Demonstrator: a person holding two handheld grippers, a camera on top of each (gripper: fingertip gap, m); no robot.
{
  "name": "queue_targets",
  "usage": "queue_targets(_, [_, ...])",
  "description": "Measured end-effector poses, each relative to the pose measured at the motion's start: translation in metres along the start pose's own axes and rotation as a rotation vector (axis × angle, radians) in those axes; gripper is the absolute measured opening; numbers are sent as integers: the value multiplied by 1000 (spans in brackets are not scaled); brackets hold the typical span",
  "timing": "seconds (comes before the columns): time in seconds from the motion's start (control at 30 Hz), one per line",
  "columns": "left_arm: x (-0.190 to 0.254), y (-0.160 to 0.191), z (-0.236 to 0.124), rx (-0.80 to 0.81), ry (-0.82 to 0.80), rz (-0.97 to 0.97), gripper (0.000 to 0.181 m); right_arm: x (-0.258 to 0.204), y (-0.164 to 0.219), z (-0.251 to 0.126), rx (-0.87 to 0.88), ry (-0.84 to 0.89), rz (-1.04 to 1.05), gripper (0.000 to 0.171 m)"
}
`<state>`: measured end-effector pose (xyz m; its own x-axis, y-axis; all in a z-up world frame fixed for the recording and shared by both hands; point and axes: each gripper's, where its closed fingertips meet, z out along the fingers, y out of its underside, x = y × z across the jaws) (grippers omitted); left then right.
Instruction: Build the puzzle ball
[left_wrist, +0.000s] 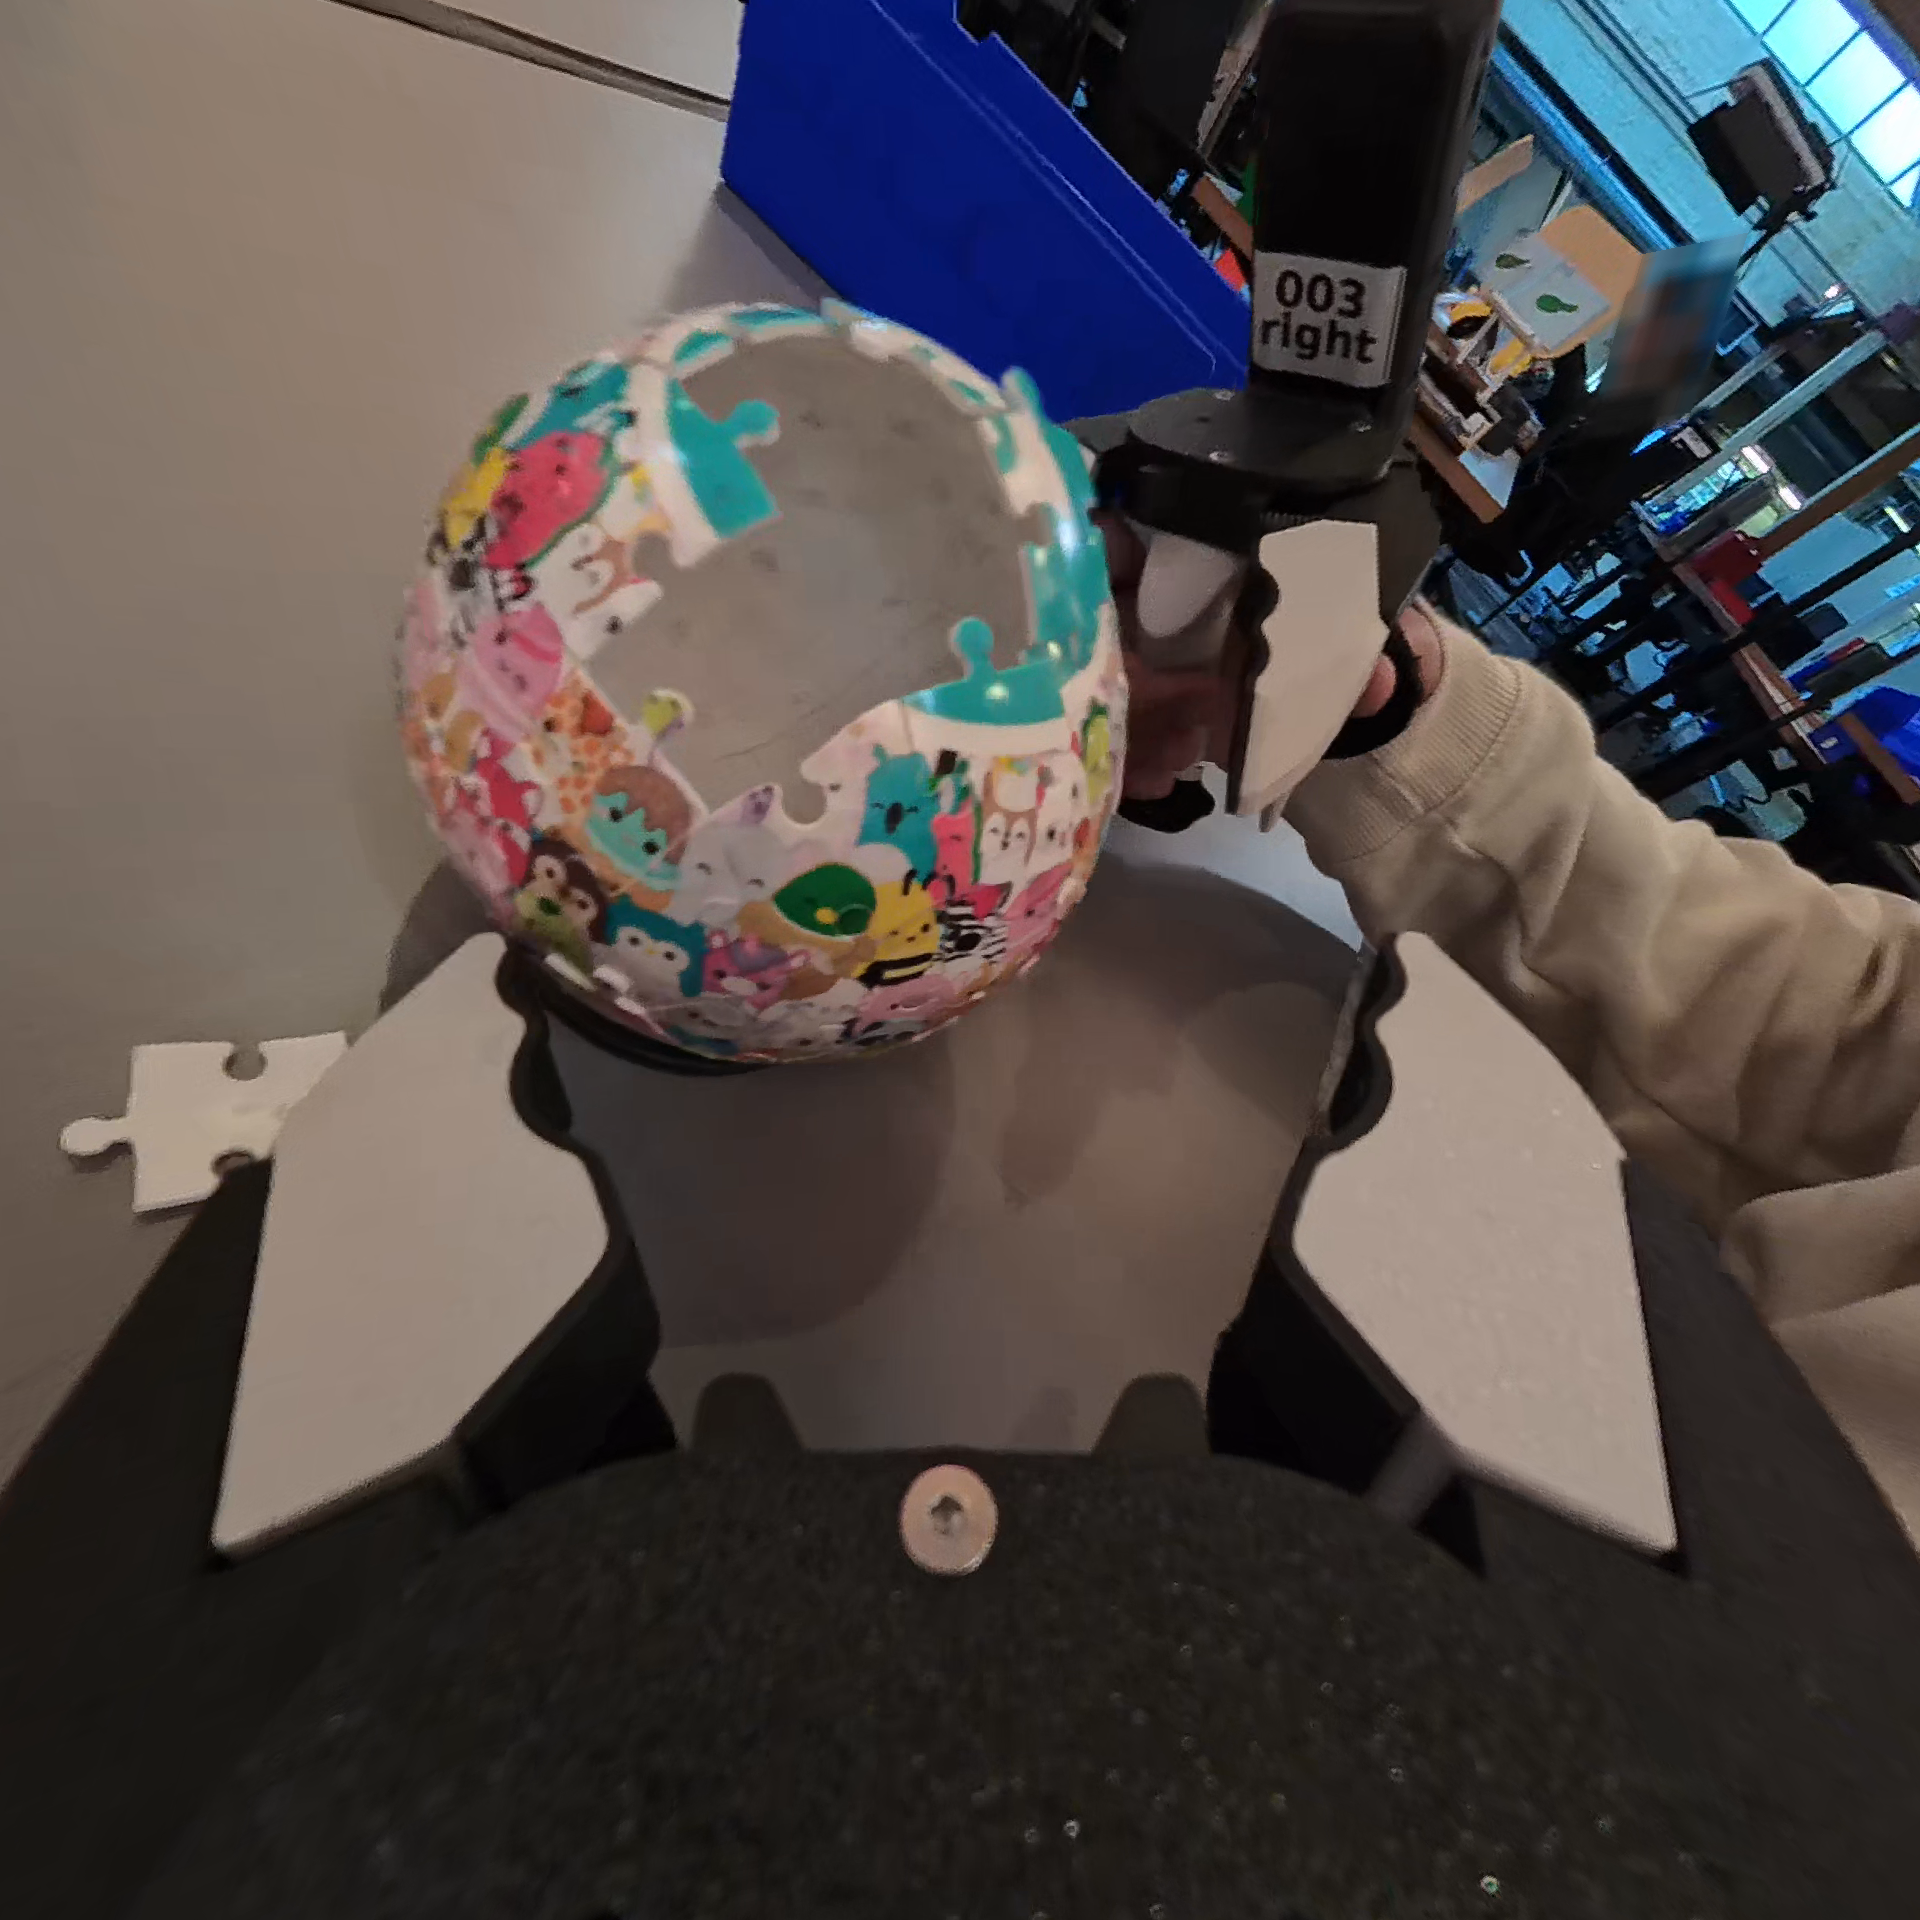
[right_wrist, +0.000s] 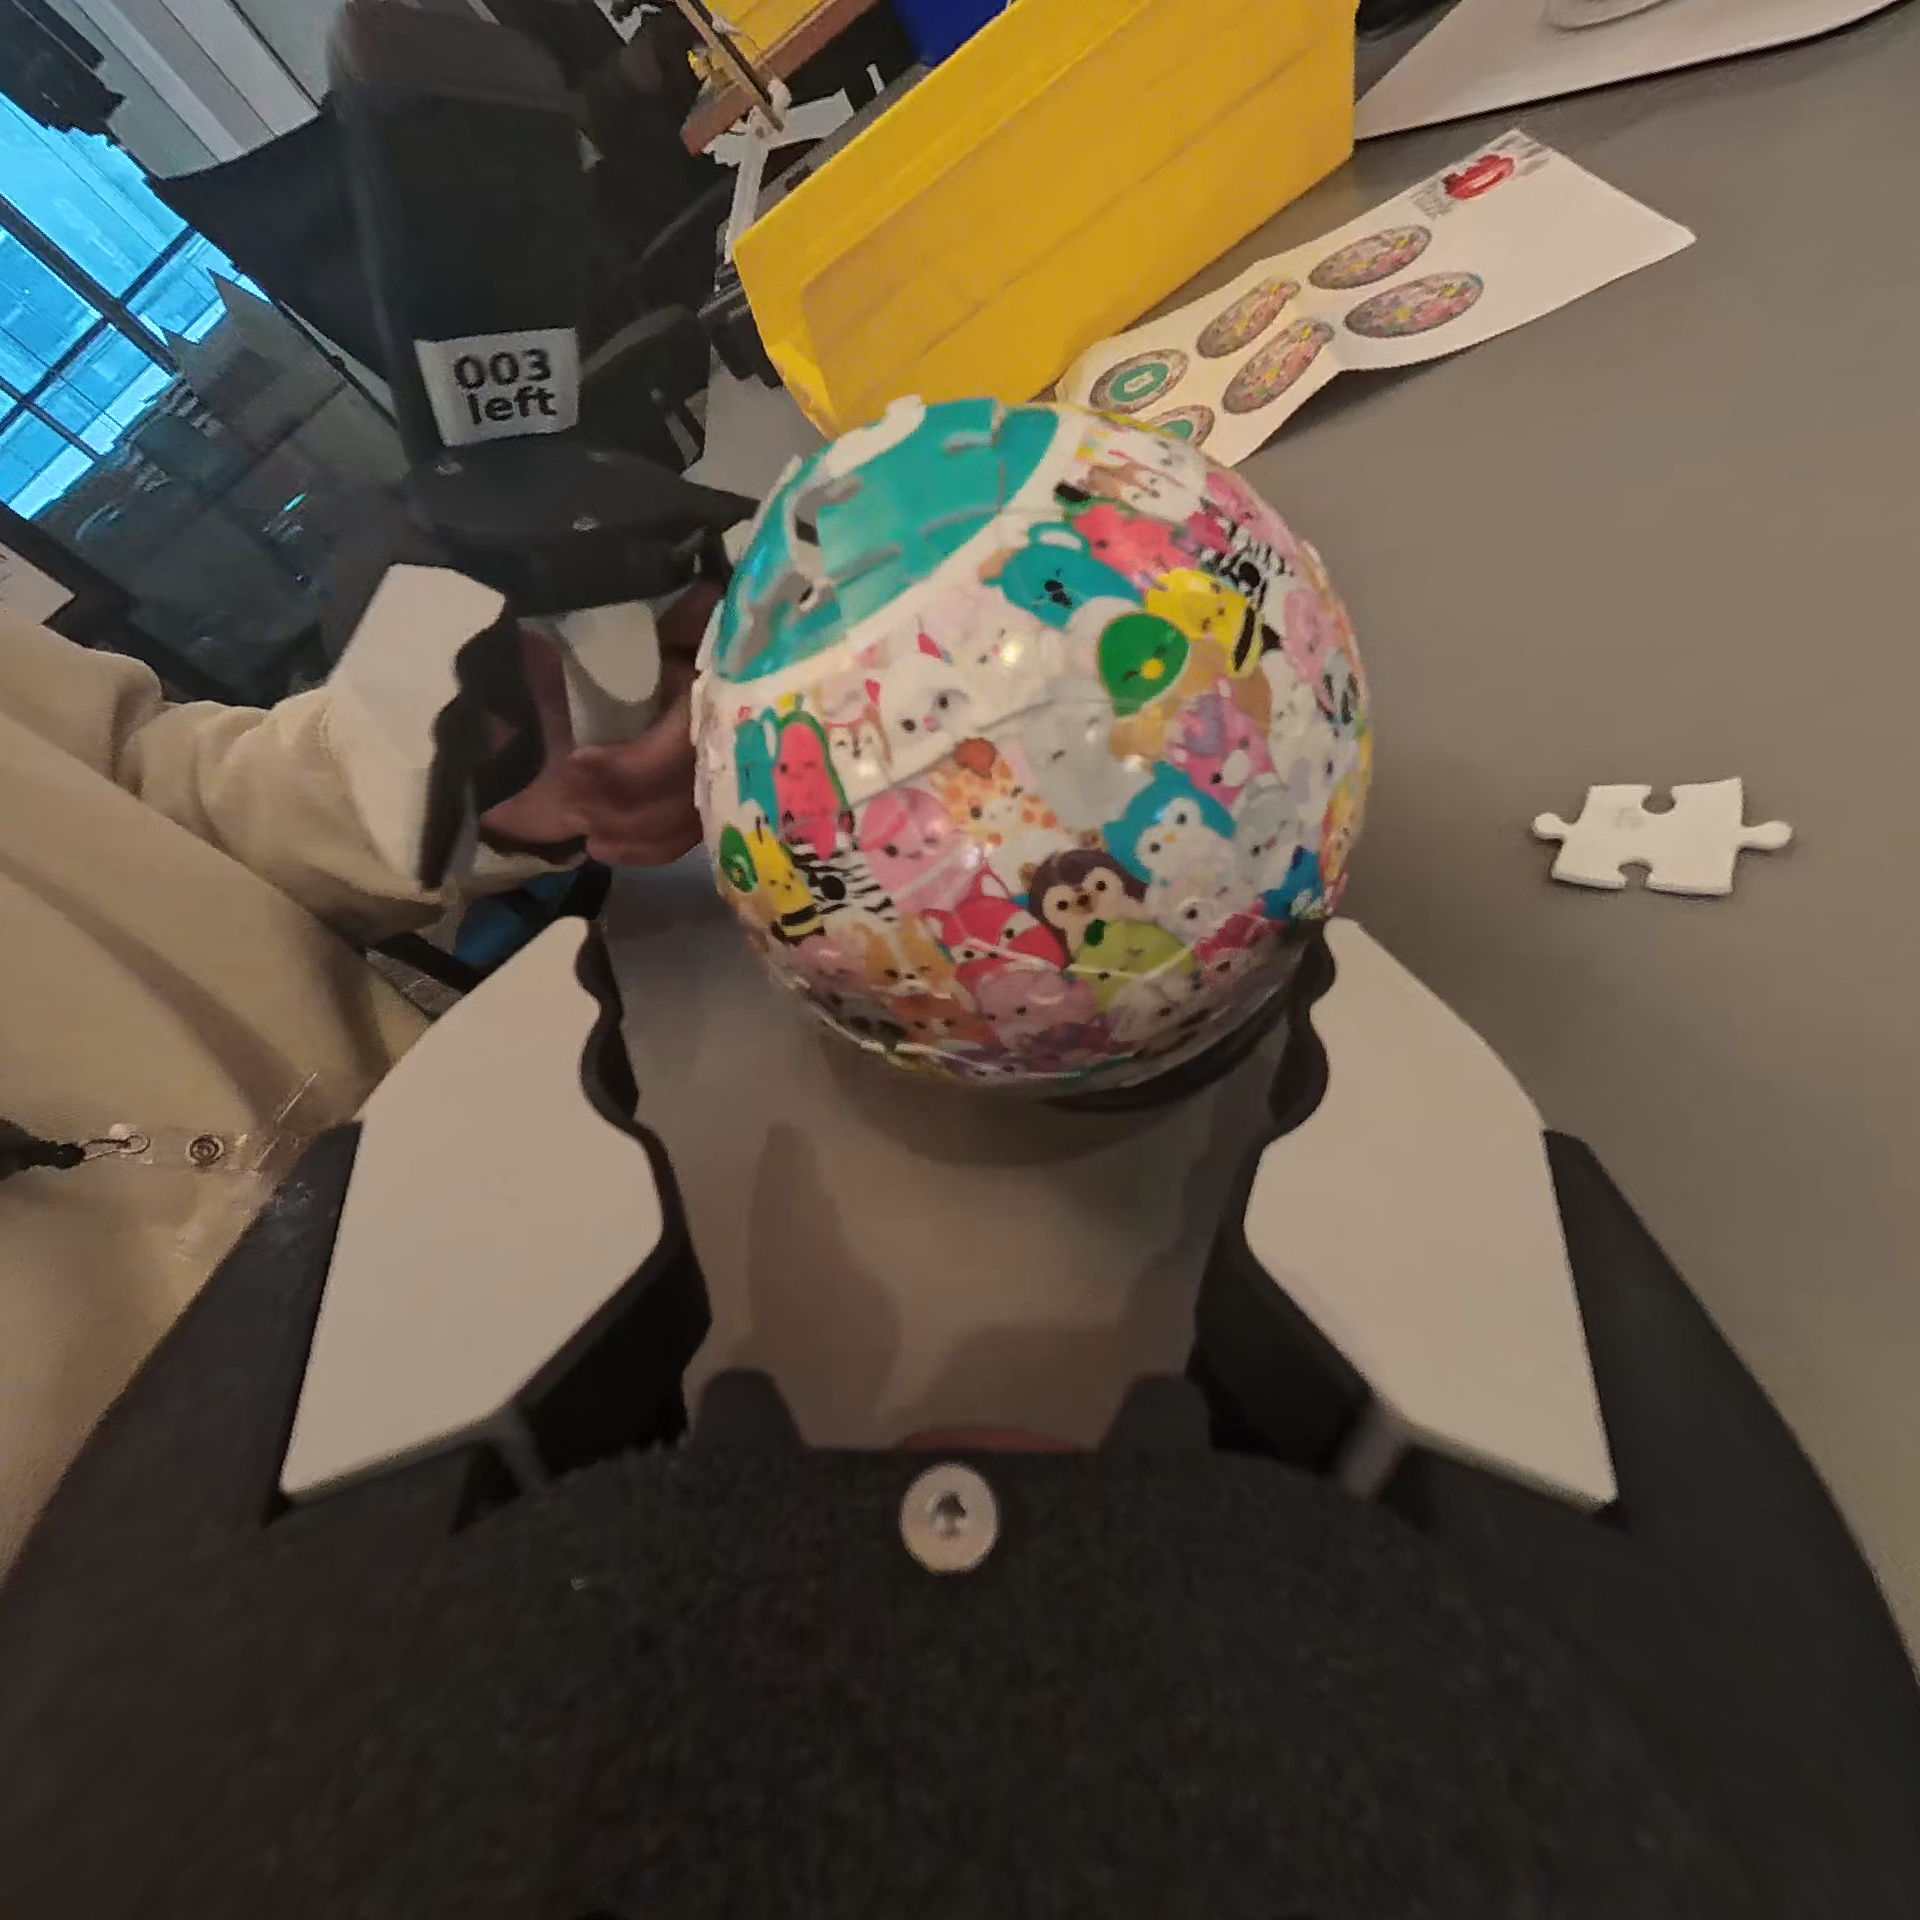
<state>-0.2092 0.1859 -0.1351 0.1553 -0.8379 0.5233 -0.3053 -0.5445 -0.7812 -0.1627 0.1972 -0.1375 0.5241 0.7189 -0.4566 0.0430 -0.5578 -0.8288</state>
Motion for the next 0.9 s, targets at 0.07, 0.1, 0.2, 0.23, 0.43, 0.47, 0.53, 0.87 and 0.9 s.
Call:
queue_targets(0.07, [4,0,0,-8,-16,19,145,6,-3,3,21,-8,23,121])
queue_targets(0.1, [7,-1,-1,-5,-18,33,145,9,-3,5,26,-19,46,121])
queue_targets(0.2, [13,-4,-6,14,-32,68,140,15,0,12,35,-58,82,120])
queue_targets(0.23, [14,-5,-7,20,-31,72,138,16,1,13,39,-72,93,119])
queue_targets(0.43, [-1,-13,-13,35,-47,87,137,22,-27,-14,204,-18,190,121])
queue_targets(0.47, [-4,-14,-12,29,-42,83,137,24,-33,-15,231,-12,245,121])
queue_targets(0.53, [-6,-13,-8,16,-30,80,137,30,-38,-15,250,-5,365,119])
queue_targets(0.87, [-5,-10,4,-21,-58,127,139,36,-43,-1,235,-39,478,113])
queue_targets(0.9, [-6,-10,4,-21,-60,127,139,38,-40,1,219,-36,481,111])
